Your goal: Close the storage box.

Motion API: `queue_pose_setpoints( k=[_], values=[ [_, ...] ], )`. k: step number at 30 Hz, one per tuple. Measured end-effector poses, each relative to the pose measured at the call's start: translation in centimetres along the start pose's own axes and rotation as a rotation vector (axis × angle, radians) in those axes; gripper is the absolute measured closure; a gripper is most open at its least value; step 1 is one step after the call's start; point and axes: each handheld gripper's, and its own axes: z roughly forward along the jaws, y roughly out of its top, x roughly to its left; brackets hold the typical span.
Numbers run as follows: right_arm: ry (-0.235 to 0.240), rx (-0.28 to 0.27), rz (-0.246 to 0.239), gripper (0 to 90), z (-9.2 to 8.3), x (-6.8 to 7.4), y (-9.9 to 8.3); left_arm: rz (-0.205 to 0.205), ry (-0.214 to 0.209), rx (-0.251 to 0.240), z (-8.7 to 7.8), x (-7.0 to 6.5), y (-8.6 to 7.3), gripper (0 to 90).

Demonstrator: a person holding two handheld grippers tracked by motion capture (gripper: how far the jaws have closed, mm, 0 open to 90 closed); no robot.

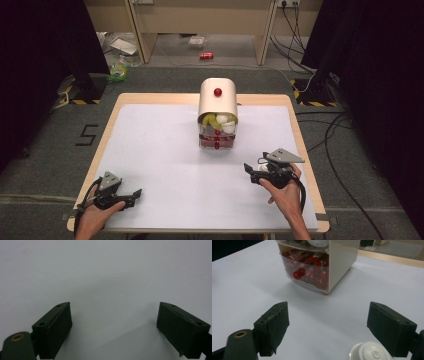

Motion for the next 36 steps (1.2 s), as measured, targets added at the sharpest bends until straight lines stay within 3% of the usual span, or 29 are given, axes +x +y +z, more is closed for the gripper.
queue_pose_setpoints(
  k=[36],
  values=[
    [-0.013, 0.054, 0.012, 18.4, -1.6, -0.6, -3.1, 0.000, 0.000, -0.001, 0.0, 0.0, 0.0, 12.3]
  ],
)
